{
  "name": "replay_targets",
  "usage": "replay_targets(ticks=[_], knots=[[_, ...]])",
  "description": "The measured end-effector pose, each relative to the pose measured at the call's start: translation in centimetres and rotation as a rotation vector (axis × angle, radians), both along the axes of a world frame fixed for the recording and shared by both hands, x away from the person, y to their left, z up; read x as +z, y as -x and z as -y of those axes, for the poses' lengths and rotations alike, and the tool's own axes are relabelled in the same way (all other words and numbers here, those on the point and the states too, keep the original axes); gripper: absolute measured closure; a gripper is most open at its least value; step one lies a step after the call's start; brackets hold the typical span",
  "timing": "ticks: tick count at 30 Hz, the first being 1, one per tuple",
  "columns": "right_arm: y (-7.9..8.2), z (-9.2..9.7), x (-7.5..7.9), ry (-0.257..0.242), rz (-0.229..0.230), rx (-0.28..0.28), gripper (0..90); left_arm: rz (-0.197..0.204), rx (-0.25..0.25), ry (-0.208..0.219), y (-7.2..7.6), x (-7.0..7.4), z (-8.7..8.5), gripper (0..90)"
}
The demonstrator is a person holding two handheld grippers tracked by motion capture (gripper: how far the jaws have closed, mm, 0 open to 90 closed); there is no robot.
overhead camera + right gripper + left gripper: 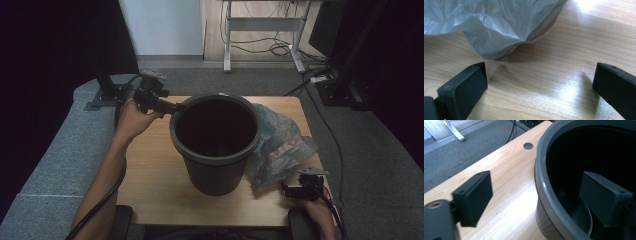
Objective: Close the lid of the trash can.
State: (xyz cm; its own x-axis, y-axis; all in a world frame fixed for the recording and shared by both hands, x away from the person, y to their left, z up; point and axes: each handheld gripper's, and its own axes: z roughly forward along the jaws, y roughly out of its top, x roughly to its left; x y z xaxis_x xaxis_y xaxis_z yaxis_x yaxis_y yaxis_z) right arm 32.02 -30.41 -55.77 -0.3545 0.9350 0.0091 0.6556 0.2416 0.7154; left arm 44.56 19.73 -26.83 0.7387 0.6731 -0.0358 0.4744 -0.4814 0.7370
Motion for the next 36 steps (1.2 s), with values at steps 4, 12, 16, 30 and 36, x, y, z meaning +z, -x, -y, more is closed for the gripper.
replay_targets(ticks=[4,12,16,30,36], knots=[[0.0,0.0,0.0,0.0,0.0,0.0,0.0,0.001,0.013,-0.022,0.2,0.0,-0.9,2.5],[0.0,0.0,0.0,0.0,0.0,0.0,0.0,0.018,0.039,-0.029,0.8,-0.5,-3.2,0.0],[0.0,0.0,0.0,0.0,0.0,0.0,0.0,0.02,0.054,-0.007,1.0,-0.7,-4.4,0.0],[0.0,0.0,0.0,0.0,0.0,0.0,0.0,0.032,0.086,-0.001,1.6,-3.3,-6.9,0.0],[0.0,0.0,0.0,0.001,0.0,0.0,0.0,0.037,0.09,0.003,1.8,-4.7,-7.3,0.0]])
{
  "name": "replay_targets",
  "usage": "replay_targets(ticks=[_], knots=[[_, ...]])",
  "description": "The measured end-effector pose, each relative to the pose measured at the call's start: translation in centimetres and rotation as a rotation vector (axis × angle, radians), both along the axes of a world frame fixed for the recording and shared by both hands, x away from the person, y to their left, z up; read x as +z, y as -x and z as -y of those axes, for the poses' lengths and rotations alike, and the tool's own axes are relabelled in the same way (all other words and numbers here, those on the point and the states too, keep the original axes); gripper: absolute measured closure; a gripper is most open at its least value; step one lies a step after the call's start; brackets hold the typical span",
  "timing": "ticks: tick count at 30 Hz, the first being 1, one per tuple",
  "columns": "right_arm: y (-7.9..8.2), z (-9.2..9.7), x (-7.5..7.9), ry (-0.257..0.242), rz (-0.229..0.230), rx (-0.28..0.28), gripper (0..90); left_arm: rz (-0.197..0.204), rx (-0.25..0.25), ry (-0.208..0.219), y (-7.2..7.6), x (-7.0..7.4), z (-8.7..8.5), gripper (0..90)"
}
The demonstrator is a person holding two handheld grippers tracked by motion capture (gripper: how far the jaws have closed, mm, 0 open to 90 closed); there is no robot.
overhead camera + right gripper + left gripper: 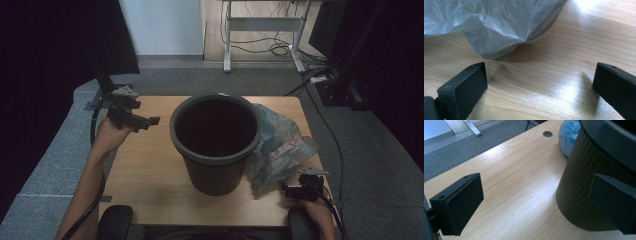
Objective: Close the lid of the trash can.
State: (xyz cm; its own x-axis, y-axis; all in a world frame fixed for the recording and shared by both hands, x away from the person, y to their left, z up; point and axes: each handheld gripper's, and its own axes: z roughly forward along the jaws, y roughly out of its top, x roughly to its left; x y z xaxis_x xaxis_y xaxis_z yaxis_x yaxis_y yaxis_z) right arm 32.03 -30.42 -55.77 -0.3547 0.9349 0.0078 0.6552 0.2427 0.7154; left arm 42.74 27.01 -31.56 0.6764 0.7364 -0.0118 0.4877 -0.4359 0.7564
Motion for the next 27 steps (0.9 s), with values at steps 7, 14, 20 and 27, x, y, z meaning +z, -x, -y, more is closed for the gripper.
replay_targets(ticks=[7,14,20,27], knots=[[0.0,0.0,0.0,-0.001,0.0,0.0,0.0,-0.016,0.016,0.021,0.4,-2.3,-0.6,0.0],[0.0,0.0,0.0,0.0,0.0,0.0,0.0,-0.022,0.028,0.048,0.7,-4.8,-0.9,0.0],[0.0,0.0,0.0,-0.001,0.0,0.0,0.0,-0.028,0.038,0.057,1.1,-7.0,-1.1,0.0],[0.0,0.0,0.0,-0.001,0.0,0.0,0.0,-0.038,0.054,0.069,1.3,-9.6,-1.6,0.0]])
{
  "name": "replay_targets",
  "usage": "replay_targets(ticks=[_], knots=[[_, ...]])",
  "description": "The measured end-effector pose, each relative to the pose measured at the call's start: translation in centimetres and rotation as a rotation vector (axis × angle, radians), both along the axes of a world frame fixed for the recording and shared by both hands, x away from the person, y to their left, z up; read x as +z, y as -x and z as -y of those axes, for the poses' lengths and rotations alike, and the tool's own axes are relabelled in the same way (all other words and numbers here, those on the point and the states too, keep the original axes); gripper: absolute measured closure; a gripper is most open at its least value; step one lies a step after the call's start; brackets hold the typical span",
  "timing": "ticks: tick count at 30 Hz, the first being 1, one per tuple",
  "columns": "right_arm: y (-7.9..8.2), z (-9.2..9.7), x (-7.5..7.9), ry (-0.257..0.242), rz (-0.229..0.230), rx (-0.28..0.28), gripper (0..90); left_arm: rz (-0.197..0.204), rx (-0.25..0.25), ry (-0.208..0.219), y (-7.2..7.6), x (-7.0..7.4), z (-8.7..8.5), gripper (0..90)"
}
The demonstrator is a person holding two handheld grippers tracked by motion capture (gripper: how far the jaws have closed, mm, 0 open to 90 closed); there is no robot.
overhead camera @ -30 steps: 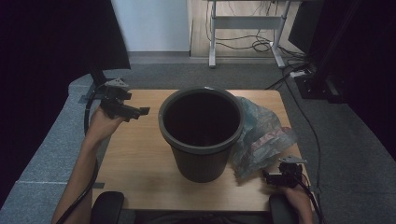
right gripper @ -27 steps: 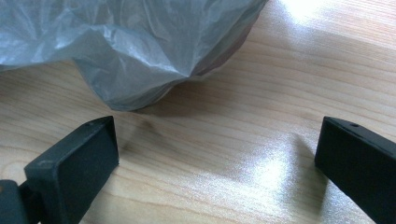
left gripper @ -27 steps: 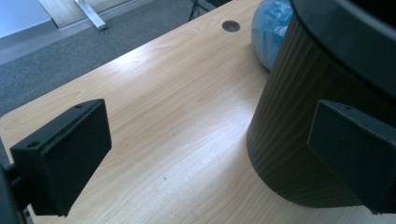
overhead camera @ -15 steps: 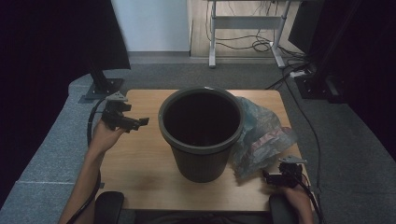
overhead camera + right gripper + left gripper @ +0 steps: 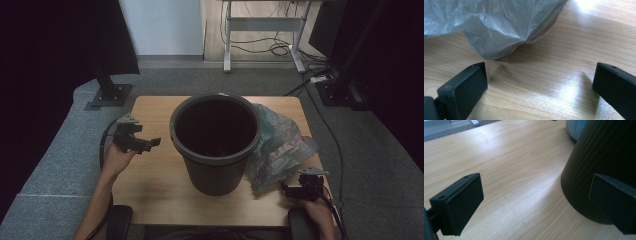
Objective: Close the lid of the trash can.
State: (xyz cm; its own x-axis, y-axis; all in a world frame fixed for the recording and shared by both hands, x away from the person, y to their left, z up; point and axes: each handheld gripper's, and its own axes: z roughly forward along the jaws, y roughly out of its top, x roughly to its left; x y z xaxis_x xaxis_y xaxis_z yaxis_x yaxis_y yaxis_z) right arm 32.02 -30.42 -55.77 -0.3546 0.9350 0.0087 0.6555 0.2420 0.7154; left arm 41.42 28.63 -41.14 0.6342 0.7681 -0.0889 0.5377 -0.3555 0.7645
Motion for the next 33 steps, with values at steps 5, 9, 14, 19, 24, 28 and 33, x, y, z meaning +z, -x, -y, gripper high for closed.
replay_targets(ticks=[5,9,14,19,24,28,33], knots=[[0.0,0.0,0.0,0.0,0.0,0.0,0.0,-0.011,0.012,0.007,0.2,-1.9,-0.4,0.0],[0.0,0.0,0.0,0.0,0.0,0.0,0.0,-0.018,0.025,0.014,0.5,-3.3,-0.7,0.0],[0.0,0.0,0.0,0.0,0.0,0.0,0.0,-0.031,0.042,0.022,0.8,-5.2,-1.0,0.0],[0.0,0.0,0.0,-0.001,0.0,-0.001,0.0,-0.044,0.049,0.01,1.0,-7.2,-1.1,0.0],[0.0,0.0,0.0,0.0,-0.001,-0.001,0.0,-0.058,0.063,0.003,1.3,-9.1,-1.3,0.0],[0.0,0.0,0.0,-0.001,-0.001,-0.001,0.0,-0.074,0.073,-0.032,1.6,-10.6,-1.3,0.0],[0.0,0.0,0.0,0.0,-0.001,0.0,0.0,-0.093,0.074,-0.099,1.8,-12.0,-1.0,0.0]])
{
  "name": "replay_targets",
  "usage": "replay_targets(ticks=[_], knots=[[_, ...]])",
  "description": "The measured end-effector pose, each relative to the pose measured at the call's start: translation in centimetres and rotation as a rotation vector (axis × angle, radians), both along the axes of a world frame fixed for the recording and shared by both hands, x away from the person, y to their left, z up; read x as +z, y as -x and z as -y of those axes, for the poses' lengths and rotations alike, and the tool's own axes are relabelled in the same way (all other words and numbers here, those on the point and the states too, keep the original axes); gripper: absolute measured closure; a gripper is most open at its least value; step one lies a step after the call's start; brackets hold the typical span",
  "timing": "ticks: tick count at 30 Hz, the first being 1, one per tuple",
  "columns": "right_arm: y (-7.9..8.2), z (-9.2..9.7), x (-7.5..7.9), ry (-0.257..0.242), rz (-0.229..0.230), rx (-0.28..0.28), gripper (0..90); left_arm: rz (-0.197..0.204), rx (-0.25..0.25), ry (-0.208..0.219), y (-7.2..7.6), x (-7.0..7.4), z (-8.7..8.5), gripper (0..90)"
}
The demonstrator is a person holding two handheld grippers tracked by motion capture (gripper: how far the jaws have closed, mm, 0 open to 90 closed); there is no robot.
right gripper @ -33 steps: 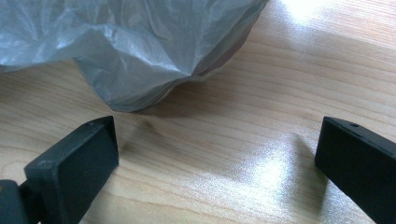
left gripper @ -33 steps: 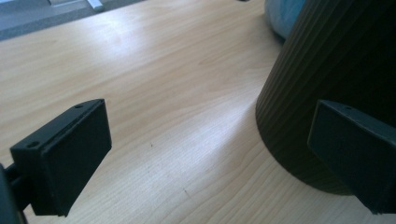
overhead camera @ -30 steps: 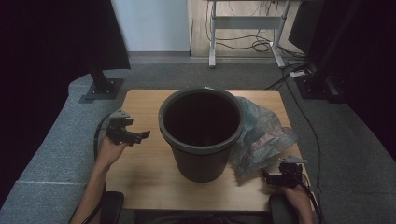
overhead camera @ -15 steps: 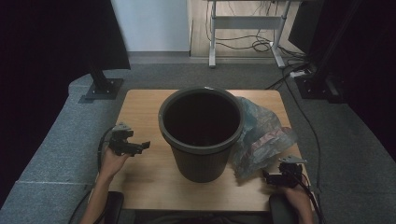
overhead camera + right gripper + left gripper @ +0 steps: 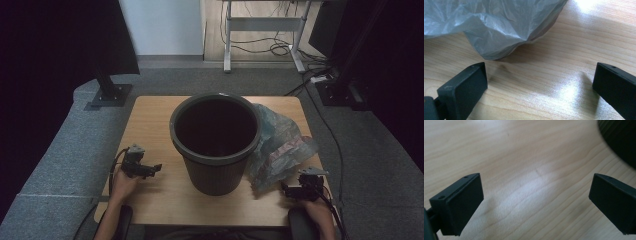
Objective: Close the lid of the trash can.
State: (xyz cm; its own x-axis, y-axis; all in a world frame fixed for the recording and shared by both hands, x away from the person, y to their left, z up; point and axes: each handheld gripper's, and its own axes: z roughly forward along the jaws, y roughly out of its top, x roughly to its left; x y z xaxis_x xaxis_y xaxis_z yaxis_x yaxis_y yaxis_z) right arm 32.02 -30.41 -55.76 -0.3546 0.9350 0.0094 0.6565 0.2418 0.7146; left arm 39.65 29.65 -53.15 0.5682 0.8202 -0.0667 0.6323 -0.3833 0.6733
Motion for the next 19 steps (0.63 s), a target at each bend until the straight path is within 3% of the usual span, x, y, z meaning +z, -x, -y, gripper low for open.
replay_targets(ticks=[7,13,19], knots=[[0.0,0.0,0.0,0.0,0.0,0.0,0.0,-0.035,-0.012,-0.087,0.0,-1.2,0.5,0.0],[0.0,0.0,0.0,0.0,0.0,0.002,0.0,-0.005,0.002,-0.065,0.0,-1.5,0.4,0.0],[0.0,0.0,0.0,0.0,0.0,0.003,0.0,-0.004,0.003,-0.064,0.0,-1.5,0.4,0.0]])
